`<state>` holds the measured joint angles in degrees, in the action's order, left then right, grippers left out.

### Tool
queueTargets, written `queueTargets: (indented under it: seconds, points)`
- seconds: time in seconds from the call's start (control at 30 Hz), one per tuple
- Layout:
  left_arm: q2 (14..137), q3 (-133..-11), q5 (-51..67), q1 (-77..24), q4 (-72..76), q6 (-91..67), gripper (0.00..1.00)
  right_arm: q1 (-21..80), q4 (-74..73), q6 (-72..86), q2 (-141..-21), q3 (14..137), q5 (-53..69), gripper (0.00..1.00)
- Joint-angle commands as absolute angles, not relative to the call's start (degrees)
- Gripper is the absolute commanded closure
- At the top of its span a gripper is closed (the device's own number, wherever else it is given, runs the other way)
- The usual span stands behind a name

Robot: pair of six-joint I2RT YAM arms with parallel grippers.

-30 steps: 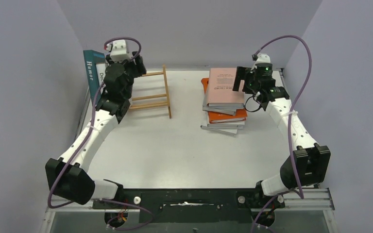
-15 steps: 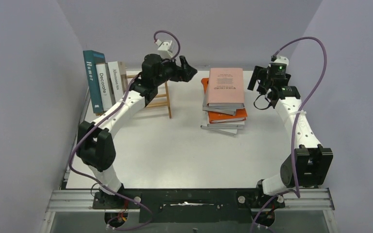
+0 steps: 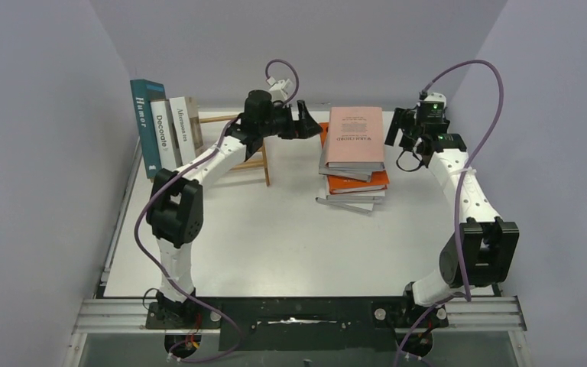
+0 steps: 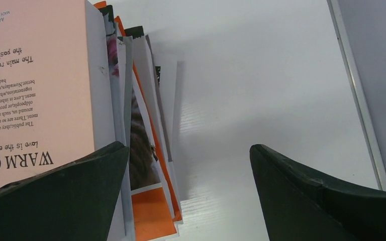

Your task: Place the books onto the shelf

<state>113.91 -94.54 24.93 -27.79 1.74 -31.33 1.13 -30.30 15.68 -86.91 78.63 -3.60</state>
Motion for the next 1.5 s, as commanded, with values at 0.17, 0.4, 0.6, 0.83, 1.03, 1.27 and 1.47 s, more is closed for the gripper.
queueTargets:
  seconds: [0.17,0.4,0.6,0.83,1.03,1.27,1.47]
  points:
    - [117.18,-100.44,30.96,-28.7,0.68,-32.71,0.12,1.2,-29.18,15.0,-88.34,78.88,0.79,0.02]
    - [119.42,-101.44,32.8,-29.56,0.49,-32.99,0.11,4.02,-29.42,14.15,-89.83,80.17,1.32,0.02]
    - [121.62,-103.47,34.22,-29.88,-0.69,-33.01,0.11,5.6,-29.24,14.16,-90.62,81.13,1.15,0.02]
    - [123.91,-105.09,34.52,-29.79,-2.34,-32.76,0.12,5.8,-29.2,13.98,-91.13,81.34,1.09,0.02]
    - [125.88,-106.77,36.93,-29.79,-0.77,-33.86,0.11,6.05,-28.76,13.1,-91.55,81.6,1.16,0.02]
    - [126.88,-107.46,40.55,-29.79,2.78,-36.28,0.11,6.3,-27.17,12.18,-93.49,83.15,2.43,0.02]
    - [126.59,-106.75,42.79,-29.79,5.0,-37.01,0.12,7.23,-24.31,11.57,-95.01,83.02,4.18,0.02]
